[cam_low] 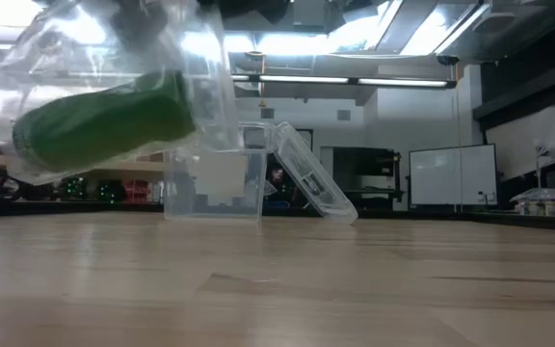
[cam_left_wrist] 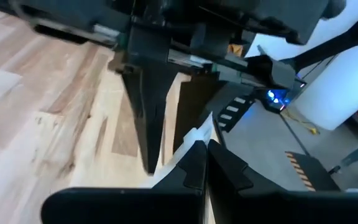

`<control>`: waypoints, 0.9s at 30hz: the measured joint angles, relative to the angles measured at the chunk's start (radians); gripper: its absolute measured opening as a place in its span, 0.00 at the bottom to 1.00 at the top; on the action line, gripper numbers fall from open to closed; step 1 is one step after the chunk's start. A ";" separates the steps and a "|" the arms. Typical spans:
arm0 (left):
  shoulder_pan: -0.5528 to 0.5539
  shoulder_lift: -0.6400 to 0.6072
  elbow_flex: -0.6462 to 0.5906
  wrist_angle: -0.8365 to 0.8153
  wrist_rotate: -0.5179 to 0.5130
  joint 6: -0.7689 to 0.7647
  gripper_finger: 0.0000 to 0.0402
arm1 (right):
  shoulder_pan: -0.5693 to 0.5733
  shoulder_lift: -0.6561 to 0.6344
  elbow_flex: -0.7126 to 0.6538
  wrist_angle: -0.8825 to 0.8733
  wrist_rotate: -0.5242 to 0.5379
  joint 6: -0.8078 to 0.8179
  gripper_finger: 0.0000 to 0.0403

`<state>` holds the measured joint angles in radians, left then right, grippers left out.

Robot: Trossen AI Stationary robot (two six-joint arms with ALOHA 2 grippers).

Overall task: Roll bandage
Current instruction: Close the transparent zip bag

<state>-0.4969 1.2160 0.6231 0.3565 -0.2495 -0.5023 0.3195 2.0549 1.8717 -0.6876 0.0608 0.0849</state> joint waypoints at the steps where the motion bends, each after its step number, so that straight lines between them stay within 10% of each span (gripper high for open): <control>1: 0.000 -0.016 0.000 -0.022 -0.002 0.000 0.00 | 0.000 -0.002 -0.001 -0.006 0.004 0.000 0.26; 17: 0.003 -0.121 0.000 -0.151 -0.081 -0.053 0.00 | 0.016 -0.107 0.119 -0.483 0.188 0.105 0.25; 27: 0.059 -0.121 0.000 -0.178 -0.080 -0.025 0.00 | 0.134 -0.288 -0.238 -0.506 0.433 0.420 0.25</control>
<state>-0.4377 1.0946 0.6228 0.1785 -0.3291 -0.5270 0.4538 1.7674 1.6336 -1.1933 0.4933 0.5045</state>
